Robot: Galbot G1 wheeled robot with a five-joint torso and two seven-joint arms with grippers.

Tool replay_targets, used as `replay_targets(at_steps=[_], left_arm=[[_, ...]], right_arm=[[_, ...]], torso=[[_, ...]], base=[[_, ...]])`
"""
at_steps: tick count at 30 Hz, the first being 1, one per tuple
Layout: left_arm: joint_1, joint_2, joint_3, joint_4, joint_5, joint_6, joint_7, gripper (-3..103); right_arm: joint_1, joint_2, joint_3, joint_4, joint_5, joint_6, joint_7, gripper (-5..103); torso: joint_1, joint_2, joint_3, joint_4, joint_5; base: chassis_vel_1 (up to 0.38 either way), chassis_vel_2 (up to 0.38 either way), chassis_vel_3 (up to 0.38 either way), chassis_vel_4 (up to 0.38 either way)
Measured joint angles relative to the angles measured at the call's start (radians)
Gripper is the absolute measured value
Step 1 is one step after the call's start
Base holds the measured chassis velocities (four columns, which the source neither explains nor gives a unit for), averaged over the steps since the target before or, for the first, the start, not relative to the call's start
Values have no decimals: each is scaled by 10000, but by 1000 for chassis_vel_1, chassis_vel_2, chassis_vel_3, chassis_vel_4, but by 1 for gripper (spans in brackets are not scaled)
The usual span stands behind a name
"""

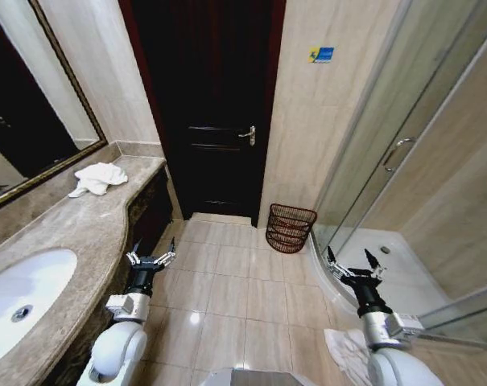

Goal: Discard the used towel into the hamper.

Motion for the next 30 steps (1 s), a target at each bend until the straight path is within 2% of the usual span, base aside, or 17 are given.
replay_targets(at_steps=[14,30], left_arm=[[136,-16,-52,52,-2,-151,9,100],[140,-139,6,136,195,-150,16,100]], right_arm=[[-18,30,-34,-8,-23,29,-60,100],[99,-27,-38,-296,-6,100,-50,100]], torso=[[-4,1,-2,0,-1],[-2,0,-1,0,1]], base=[[-58,88,94,-61],[-70,183,182,-73]])
